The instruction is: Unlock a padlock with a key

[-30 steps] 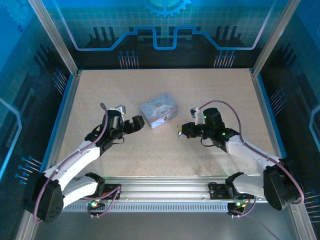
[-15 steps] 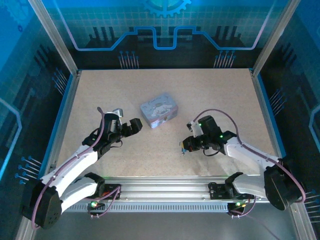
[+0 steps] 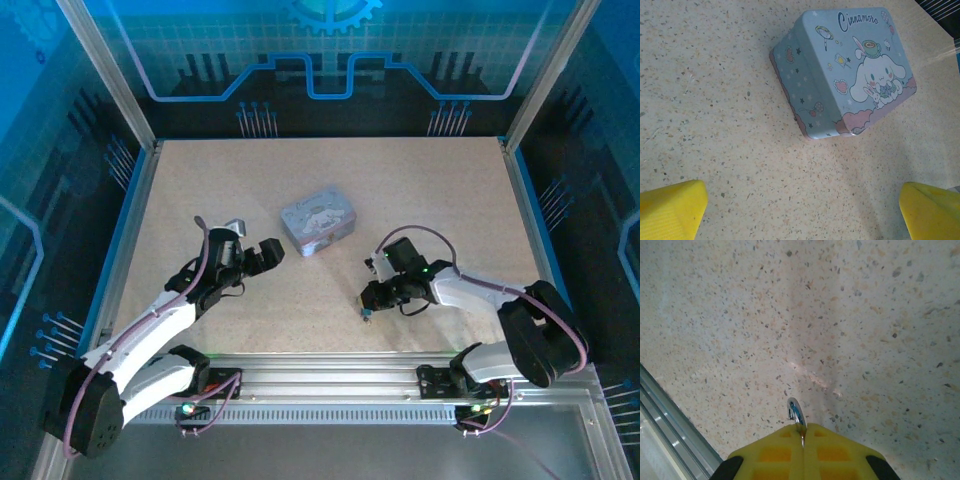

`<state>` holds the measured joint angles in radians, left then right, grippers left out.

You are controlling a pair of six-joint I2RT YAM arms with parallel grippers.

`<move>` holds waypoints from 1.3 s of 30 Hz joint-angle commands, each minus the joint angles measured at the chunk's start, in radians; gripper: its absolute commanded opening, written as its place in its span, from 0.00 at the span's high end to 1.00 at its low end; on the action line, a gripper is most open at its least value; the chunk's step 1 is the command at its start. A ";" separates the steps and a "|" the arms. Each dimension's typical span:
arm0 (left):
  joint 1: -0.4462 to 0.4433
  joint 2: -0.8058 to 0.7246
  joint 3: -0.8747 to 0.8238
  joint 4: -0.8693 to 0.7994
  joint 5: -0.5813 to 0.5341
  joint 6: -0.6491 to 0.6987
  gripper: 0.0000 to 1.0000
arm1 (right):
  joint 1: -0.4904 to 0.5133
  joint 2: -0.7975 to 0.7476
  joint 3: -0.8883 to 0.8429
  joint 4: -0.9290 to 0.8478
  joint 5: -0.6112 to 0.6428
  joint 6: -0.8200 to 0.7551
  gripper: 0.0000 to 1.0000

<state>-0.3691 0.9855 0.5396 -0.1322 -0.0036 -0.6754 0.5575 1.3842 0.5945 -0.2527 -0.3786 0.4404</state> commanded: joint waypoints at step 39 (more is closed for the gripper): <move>0.020 -0.083 -0.003 -0.038 0.000 -0.036 0.01 | -0.002 -0.164 0.070 -0.133 0.167 -0.062 0.63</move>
<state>-0.3603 0.9386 0.5392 -0.1421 -0.0040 -0.6872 0.5625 1.2675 0.6205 -0.3176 -0.2710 0.4236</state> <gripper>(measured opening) 0.989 0.363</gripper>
